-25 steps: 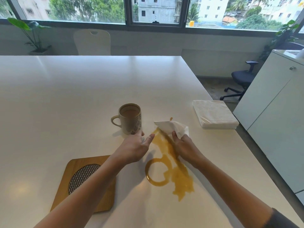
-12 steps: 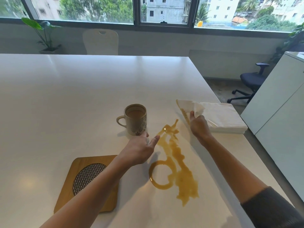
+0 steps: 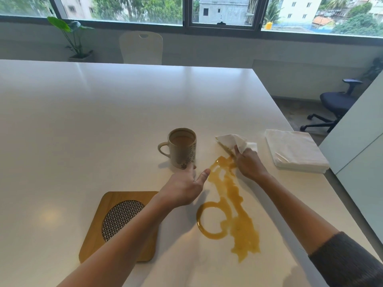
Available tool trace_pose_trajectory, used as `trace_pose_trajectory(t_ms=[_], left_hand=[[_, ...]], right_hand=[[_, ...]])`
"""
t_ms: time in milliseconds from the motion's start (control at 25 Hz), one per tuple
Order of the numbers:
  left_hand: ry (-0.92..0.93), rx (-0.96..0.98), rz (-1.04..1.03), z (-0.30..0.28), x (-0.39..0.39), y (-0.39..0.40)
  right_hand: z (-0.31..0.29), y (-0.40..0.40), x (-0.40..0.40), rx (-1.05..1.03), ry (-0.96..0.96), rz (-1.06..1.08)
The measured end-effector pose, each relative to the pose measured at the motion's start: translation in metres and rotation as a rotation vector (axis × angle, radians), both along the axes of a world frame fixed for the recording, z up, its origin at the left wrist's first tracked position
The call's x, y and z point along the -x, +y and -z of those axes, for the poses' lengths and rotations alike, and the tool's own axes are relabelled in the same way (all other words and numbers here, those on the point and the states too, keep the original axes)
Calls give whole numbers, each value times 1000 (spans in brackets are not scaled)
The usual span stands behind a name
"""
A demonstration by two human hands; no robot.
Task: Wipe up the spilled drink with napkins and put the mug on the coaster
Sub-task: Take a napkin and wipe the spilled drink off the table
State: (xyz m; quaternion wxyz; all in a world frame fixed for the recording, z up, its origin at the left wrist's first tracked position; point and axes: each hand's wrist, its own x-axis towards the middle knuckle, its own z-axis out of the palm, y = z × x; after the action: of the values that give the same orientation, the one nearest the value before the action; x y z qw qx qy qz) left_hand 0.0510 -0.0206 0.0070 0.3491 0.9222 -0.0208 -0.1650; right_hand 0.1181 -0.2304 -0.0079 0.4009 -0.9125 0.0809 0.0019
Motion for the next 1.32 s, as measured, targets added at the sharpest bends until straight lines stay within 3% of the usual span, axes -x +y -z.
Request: trace_pose_trajectory(t_ms=[680,1080,1320], left_hand=[[-65,105,-5,7,6,6],[-113,119,24,5,18,8],[-89,117,30,-2,19,13]], right_hand=[[2,-2,52,85,-113,-642],[-1,5,104,104,-107,-852],[5,3,137,104,-65,-874]])
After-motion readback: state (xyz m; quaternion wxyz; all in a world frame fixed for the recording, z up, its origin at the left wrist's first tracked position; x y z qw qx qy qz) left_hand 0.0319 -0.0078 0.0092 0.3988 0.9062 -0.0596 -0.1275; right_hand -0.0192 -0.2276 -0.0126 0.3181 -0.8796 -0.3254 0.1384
